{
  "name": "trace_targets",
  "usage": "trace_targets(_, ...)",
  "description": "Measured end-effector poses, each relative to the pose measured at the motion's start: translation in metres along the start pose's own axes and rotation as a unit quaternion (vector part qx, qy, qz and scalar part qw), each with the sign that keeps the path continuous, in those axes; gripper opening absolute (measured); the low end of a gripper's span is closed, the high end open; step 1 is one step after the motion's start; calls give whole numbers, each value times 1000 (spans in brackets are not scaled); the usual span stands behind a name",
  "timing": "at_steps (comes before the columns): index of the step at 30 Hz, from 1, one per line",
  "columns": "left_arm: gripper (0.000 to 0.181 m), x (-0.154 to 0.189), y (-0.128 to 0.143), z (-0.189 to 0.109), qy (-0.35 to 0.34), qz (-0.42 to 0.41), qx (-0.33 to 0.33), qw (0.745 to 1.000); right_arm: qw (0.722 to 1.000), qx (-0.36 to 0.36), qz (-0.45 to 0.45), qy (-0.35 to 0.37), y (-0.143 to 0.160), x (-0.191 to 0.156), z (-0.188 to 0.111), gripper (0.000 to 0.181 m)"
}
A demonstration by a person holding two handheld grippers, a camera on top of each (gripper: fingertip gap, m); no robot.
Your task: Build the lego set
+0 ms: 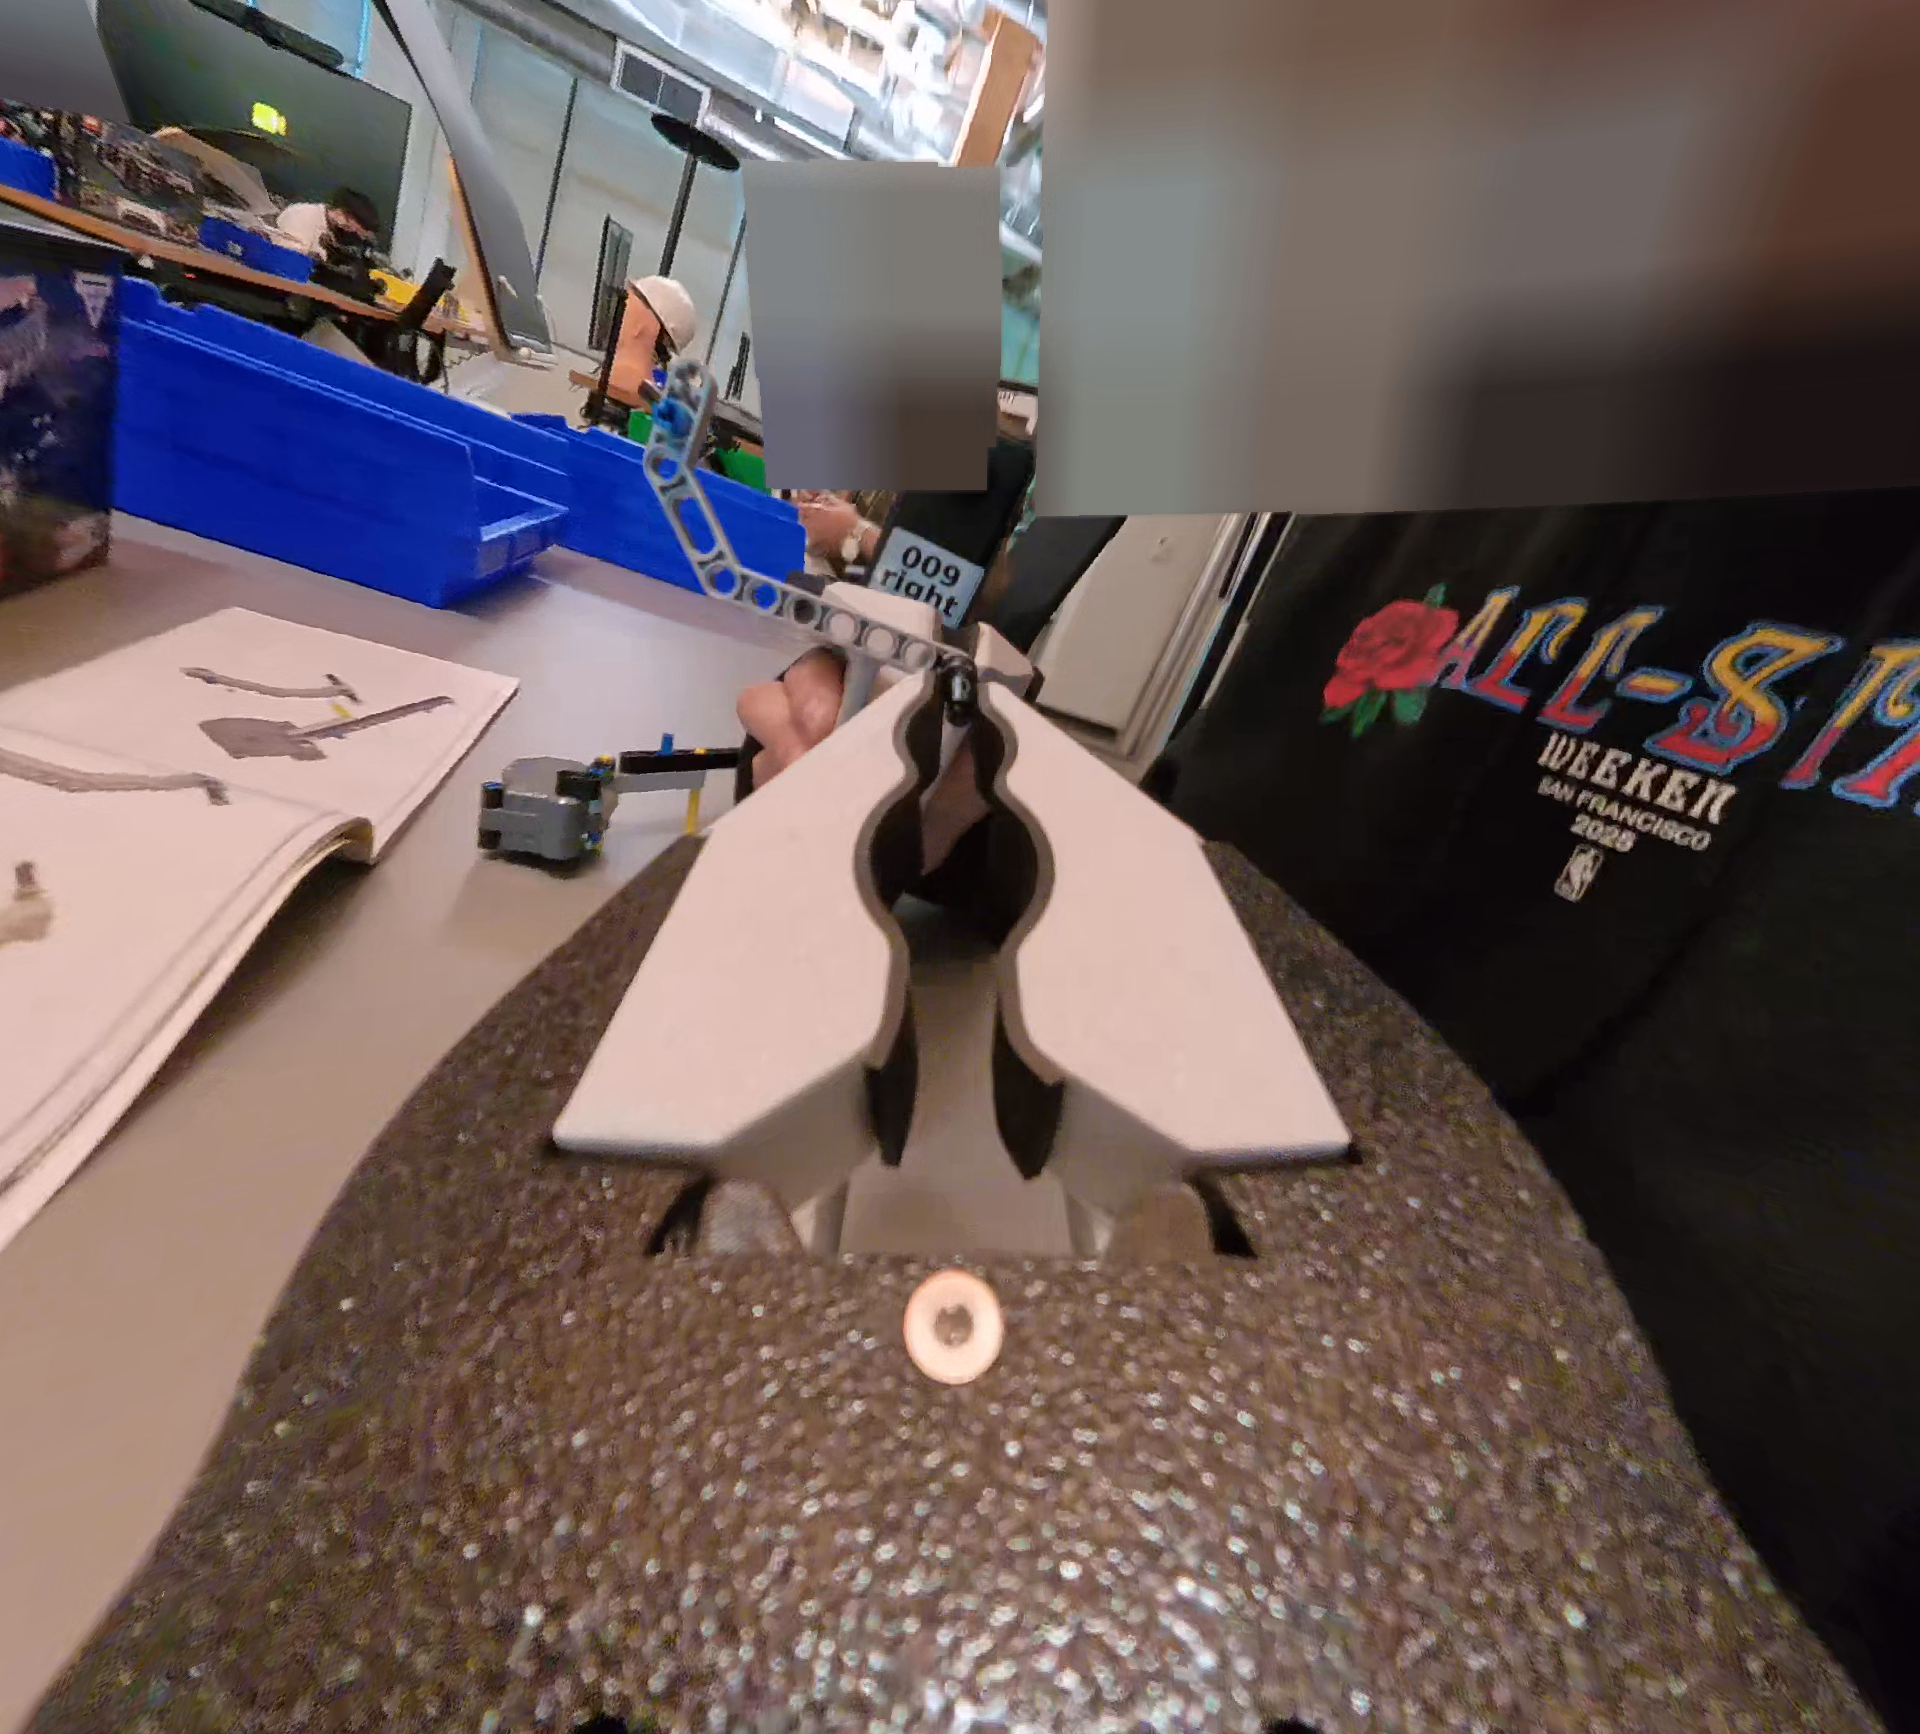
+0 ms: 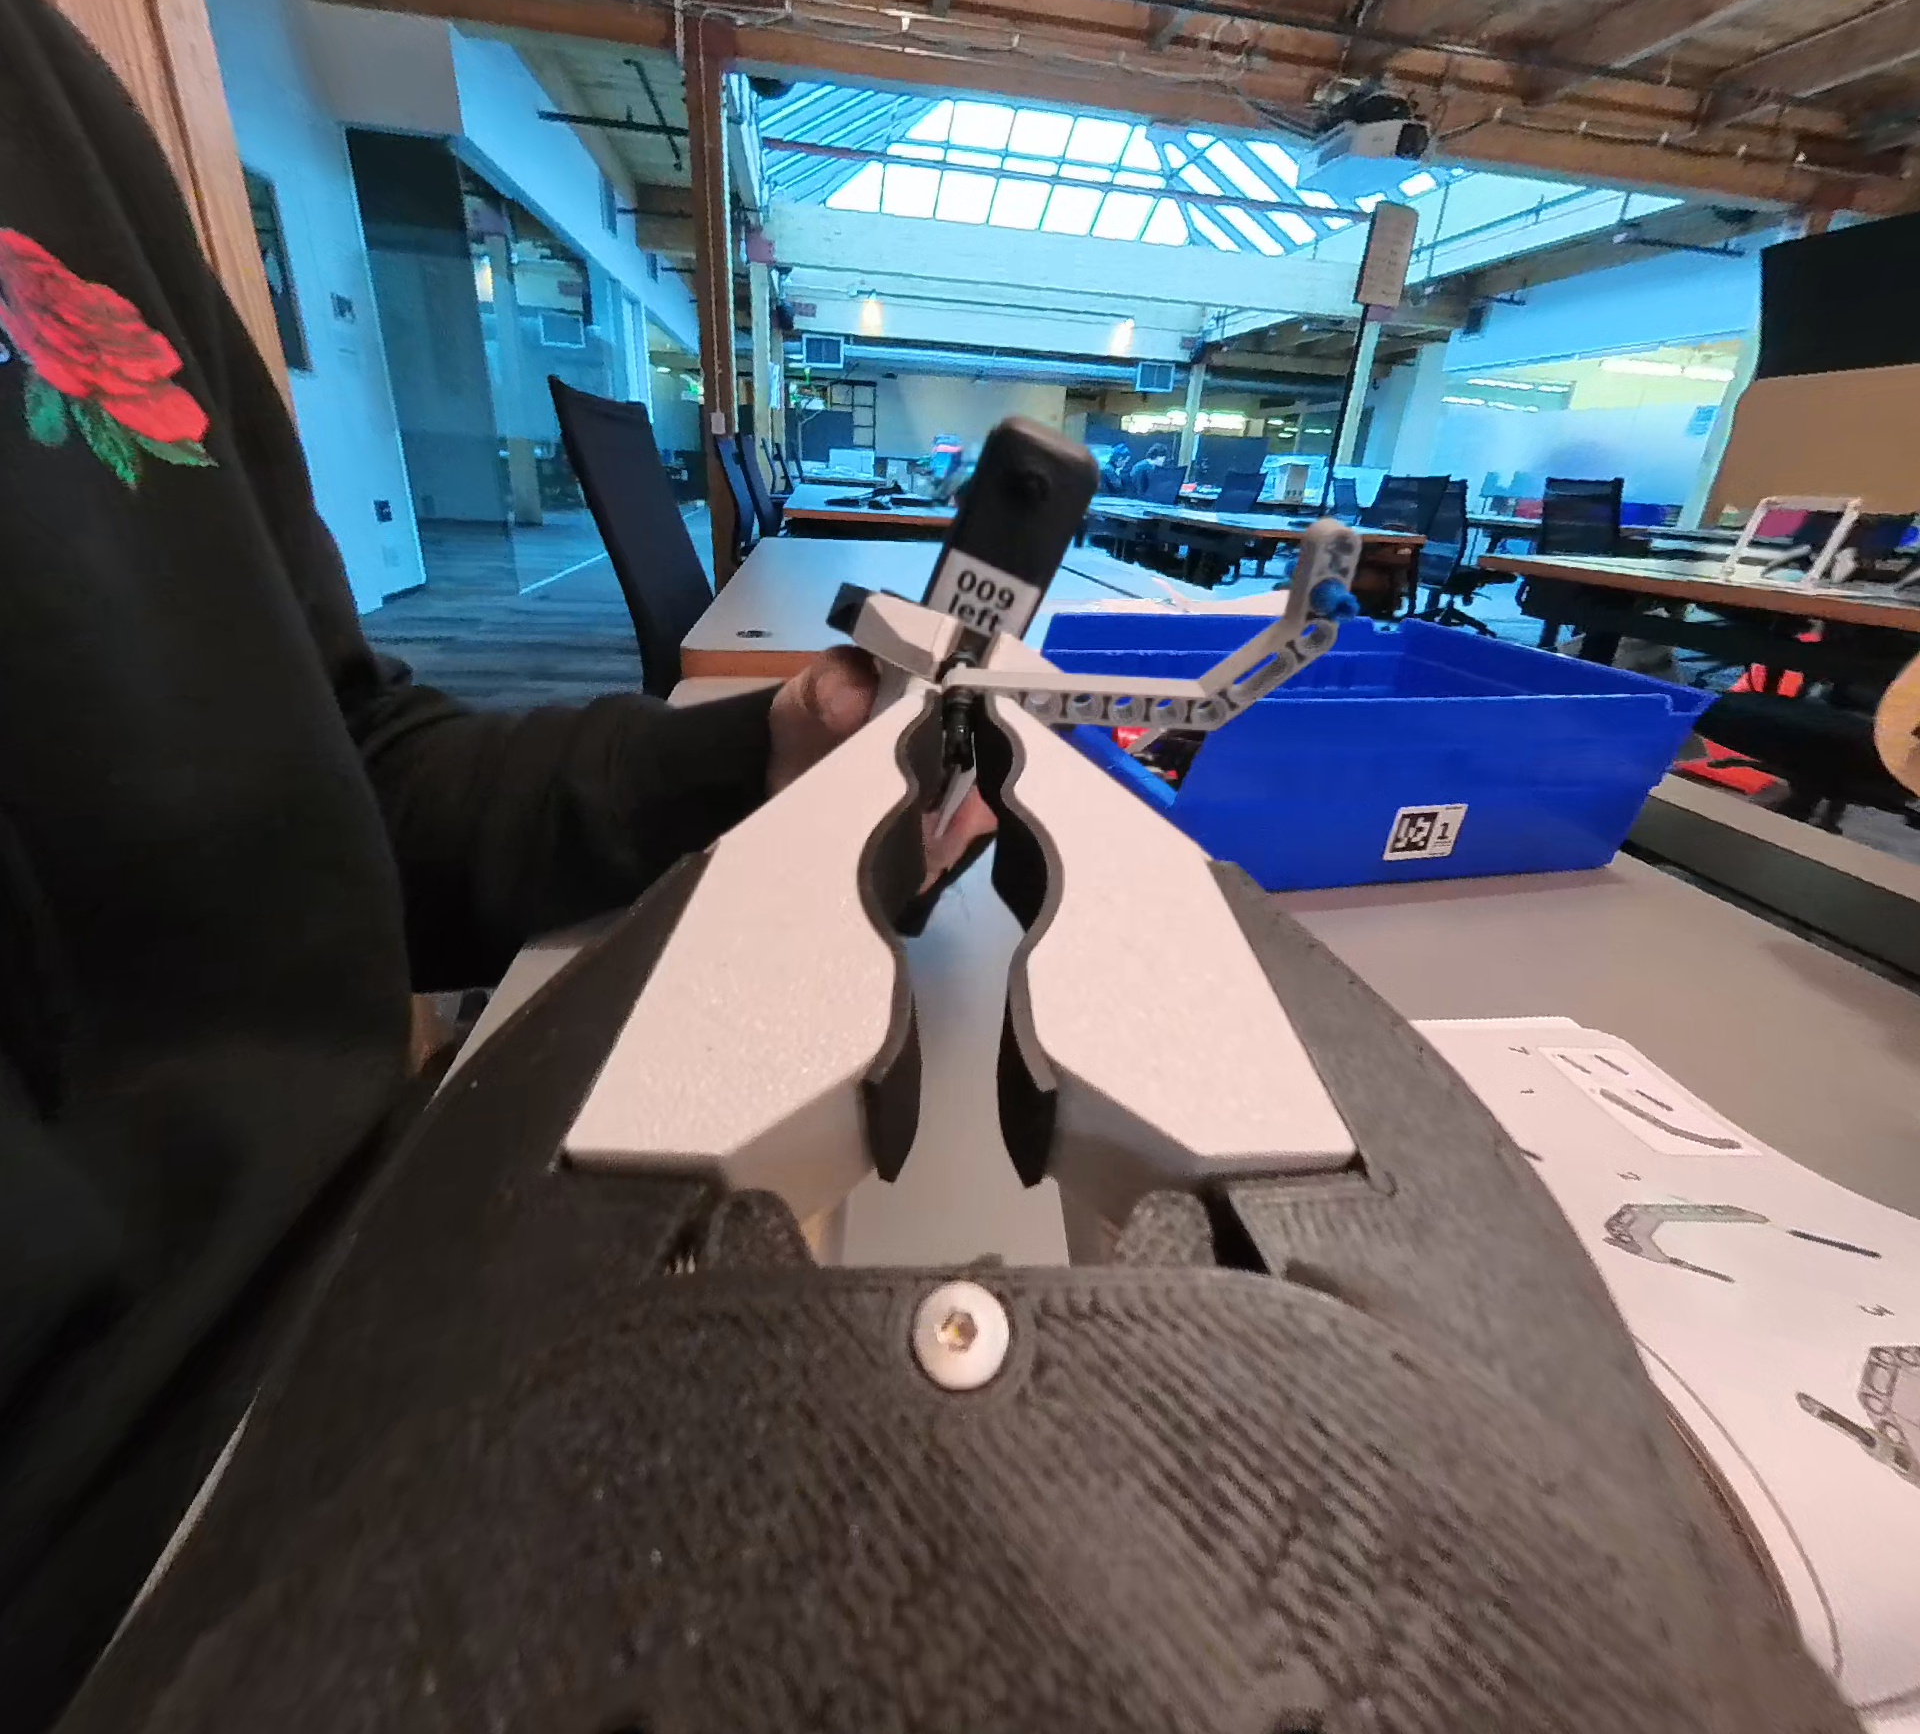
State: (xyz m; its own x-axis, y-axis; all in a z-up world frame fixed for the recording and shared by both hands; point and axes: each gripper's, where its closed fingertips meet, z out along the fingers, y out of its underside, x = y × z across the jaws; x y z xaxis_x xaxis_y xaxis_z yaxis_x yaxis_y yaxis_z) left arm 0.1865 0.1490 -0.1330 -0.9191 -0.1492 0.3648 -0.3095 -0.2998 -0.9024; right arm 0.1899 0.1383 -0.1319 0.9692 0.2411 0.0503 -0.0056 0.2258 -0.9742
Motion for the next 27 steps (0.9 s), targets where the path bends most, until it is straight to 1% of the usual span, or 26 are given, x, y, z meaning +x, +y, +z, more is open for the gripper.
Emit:
trace_targets(2, 3, 0, -2, 3, 8, -7, 14, 1000, 1000, 14, 17, -1, -3, 1, -2, 4)
trace_targets(4, 3, 0, -2, 3, -2, 12, 9, 1000, 998, 27, 59, -9, -5, 3, -2, 4)
trace_targets(5, 3, -2, -2, 2, -13, 26, -1, 1000, 996, 26, 79, -13, -3, 3, -2, 3)
trace_targets(8, 3, -3, 2, -1, -43, 76, -39, 995, 997, 11, 81, -14, 2, 3, 1, 4)
trace_targets(10, 3, -6, 4, -2, -71, 109, -68, 989, 993, 5, 112, -18, 6, 5, 2, 4)
trace_targets(12, 4, -5, 6, -3, -76, 119, -88, 986, 994, -3, 103, -22, 8, 3, 1, 4)
trace_targets(15, 4, -4, 11, -6, -82, 124, -112, 982, 991, -13, 128, -35, 12, 0, 2, 3)
trace_targets(18, 3, -4, 16, -8, -89, 150, -138, 975, 991, -25, 124, -40, 15, -2, 3, 4)
trace_targets(21, 4, -2, 16, -9, -92, 177, -140, 970, 992, -27, 114, -43, 15, -3, 3, 4)
trace_targets(24, 4, 2, 17, -10, -82, 192, -140, 968, 990, -31, 124, -58, 16, -8, 4, 4)
trace_targets(27, 4, 2, 23, -13, -83, 212, -172, 958, 987, -46, 133, -71, 21, -12, 5, 4)
